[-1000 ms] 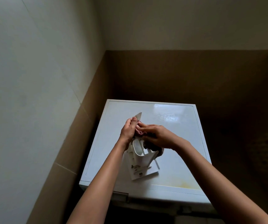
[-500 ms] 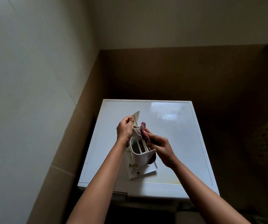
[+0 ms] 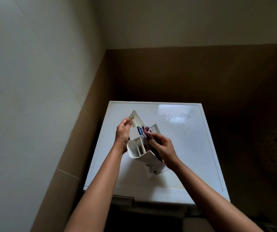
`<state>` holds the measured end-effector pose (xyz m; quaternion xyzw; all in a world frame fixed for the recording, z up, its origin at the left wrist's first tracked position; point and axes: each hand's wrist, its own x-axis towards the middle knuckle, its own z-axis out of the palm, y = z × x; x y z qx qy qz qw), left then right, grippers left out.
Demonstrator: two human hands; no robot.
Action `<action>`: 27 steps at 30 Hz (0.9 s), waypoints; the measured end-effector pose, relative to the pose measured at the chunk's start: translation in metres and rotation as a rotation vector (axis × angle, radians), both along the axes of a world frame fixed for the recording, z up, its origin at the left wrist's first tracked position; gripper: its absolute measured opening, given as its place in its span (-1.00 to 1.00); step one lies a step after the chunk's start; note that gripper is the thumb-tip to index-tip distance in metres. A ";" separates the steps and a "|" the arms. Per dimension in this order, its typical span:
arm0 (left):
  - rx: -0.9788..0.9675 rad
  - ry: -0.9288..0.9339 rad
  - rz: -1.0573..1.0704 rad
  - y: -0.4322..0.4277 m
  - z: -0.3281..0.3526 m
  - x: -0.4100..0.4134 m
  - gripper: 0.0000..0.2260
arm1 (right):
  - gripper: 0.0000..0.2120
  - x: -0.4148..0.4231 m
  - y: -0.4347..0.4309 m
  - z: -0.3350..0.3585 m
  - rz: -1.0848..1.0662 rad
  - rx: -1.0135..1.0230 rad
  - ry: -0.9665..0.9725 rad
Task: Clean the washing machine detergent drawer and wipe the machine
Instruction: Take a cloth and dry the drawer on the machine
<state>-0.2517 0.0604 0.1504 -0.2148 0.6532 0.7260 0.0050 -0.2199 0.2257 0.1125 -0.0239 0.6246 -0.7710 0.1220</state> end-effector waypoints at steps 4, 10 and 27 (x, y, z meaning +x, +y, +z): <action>0.063 0.026 -0.029 -0.005 -0.005 0.006 -0.75 | -0.76 -0.001 0.001 -0.006 -0.002 0.321 0.224; 0.101 0.037 -0.099 -0.015 -0.007 0.013 -0.78 | -0.81 -0.003 0.018 -0.029 0.004 0.742 0.294; 0.001 -0.064 -0.169 -0.040 -0.013 0.011 -0.79 | -0.82 -0.004 0.005 -0.028 0.093 0.912 0.435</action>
